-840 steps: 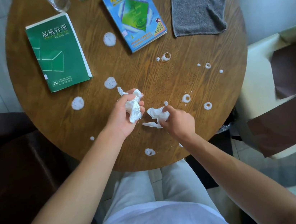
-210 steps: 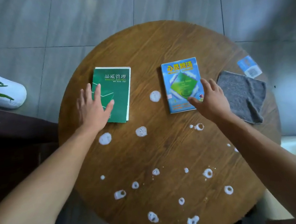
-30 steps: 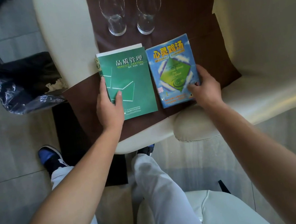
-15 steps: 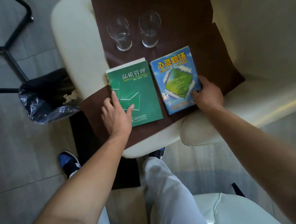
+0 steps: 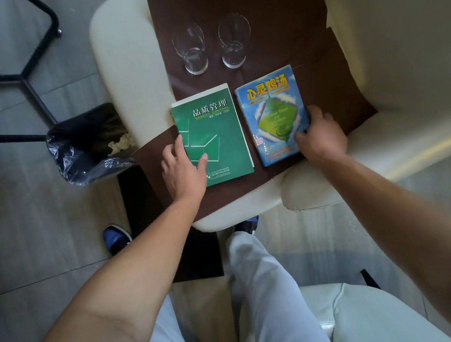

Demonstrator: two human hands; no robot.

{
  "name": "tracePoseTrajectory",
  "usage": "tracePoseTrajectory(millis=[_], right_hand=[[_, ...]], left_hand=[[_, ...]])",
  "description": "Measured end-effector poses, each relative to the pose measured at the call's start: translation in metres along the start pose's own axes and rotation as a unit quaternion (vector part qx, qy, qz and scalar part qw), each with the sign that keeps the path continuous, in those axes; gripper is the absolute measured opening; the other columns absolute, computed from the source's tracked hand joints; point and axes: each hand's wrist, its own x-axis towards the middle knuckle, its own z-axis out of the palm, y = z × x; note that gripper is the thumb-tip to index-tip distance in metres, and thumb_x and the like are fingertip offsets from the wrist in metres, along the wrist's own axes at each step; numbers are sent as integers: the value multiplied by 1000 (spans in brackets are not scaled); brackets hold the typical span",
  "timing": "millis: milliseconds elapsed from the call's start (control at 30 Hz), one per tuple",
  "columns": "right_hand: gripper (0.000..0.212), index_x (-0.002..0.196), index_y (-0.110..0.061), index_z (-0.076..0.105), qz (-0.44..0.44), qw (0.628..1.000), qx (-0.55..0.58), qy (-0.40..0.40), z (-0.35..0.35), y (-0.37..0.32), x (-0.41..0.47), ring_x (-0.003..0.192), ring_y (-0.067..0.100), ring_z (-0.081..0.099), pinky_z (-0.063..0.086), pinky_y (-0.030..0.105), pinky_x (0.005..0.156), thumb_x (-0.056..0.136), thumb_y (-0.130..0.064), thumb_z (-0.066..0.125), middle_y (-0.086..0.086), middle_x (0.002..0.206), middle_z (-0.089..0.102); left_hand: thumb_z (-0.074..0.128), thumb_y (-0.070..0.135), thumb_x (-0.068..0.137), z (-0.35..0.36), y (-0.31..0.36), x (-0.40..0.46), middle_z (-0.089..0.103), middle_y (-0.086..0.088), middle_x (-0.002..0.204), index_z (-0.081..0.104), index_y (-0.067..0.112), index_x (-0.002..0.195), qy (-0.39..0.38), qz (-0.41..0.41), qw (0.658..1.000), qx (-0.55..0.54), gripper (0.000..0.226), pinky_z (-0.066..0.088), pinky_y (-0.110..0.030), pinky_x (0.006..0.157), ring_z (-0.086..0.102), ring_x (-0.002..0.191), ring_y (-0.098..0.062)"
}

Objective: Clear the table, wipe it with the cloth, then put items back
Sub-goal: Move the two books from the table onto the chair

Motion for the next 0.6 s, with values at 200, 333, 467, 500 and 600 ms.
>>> tracePoseTrajectory(millis=[200,333,467,500,600], right_hand=[[41,133,-17,62,-60,996,9,64,-26,-29,-32,119,37,54,49,43,87,95,-30,58,16,128,58],[35,128,-20,68,-99,991,39,85,-39,-62,-59,118,32,55,48,39,86,95,-29,60,10,127,61],[27,119,-20,72,-159,980,61,104,-44,-101,-92,119,29,56,47,36,84,97,-30,61,7,126,64],[26,118,-20,73,-167,978,63,105,-44,-106,-97,120,28,56,47,37,85,97,-30,61,7,125,65],[26,117,-18,73,-206,970,69,108,-39,-135,-122,119,30,56,48,38,87,97,-31,62,9,121,66]], left_hand=[[64,38,98,-39,-13,-18,39,-11,155,52,19,146,13,22,999,-32,53,36,-43,112,42,139,-33],[66,31,97,-72,-28,-26,42,-10,153,59,16,138,48,49,995,-73,44,36,-41,113,43,138,-30],[67,28,96,-111,-49,-35,44,-11,151,62,14,135,77,73,990,-93,42,34,-43,115,43,138,-29],[66,29,96,-116,-51,-36,44,-11,152,62,15,135,79,80,989,-92,42,35,-44,115,42,139,-29],[61,32,97,-147,-75,-41,43,-11,153,60,15,137,98,109,987,-73,43,38,-49,115,42,141,-32]])
